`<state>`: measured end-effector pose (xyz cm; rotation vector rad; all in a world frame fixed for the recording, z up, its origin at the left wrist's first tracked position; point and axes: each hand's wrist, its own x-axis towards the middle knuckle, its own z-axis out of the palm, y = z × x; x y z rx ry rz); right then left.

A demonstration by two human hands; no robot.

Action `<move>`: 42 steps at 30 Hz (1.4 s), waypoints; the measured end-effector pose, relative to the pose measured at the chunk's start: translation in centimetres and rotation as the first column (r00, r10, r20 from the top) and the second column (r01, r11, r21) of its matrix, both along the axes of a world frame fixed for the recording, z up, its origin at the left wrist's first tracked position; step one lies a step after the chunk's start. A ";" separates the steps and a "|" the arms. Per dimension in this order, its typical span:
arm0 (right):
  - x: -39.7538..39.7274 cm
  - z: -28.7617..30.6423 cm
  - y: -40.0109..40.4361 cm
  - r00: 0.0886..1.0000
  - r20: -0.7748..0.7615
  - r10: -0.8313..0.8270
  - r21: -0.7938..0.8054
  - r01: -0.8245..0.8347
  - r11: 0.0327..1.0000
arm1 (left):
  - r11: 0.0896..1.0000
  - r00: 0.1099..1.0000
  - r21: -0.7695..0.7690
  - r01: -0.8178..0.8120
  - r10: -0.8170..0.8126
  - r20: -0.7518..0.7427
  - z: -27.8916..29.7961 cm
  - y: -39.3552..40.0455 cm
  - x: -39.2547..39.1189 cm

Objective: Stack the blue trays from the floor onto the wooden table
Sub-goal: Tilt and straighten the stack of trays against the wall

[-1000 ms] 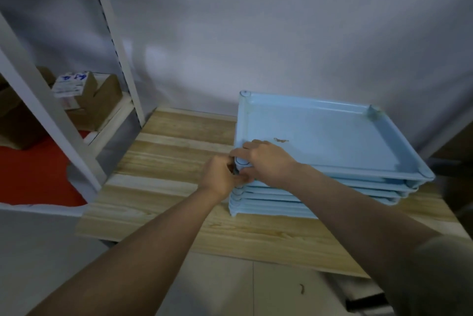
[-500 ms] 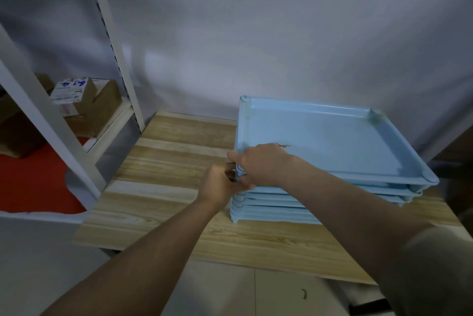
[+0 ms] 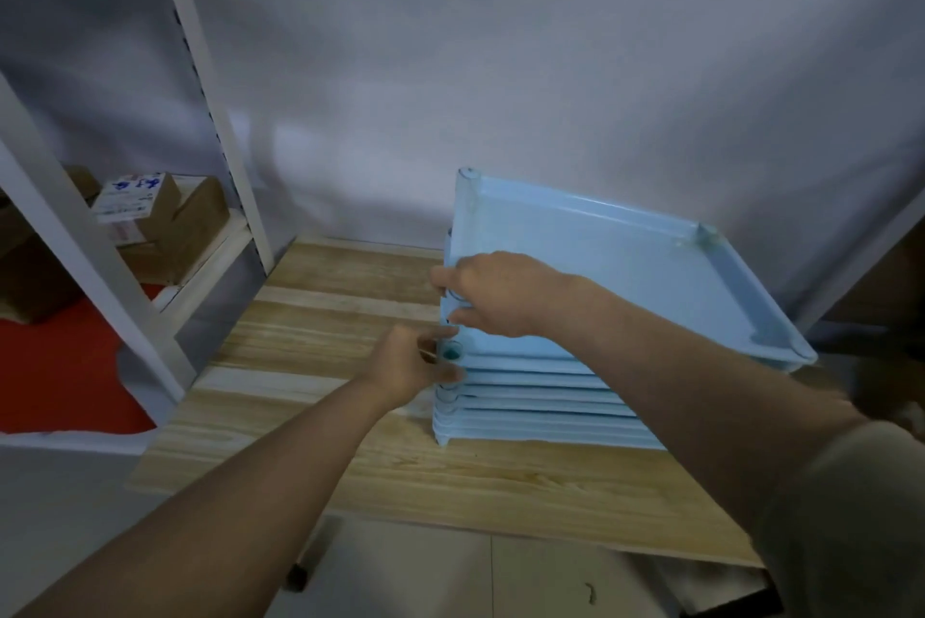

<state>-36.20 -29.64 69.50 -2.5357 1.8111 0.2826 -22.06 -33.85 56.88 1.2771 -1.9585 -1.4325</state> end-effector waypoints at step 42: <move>-22.0 -3.6 12.1 0.896 -0.142 -0.421 -0.509 0.299 0.807 | 0.821 0.817 0.283 -0.495 0.551 -0.169 8.6 0.1 -7.9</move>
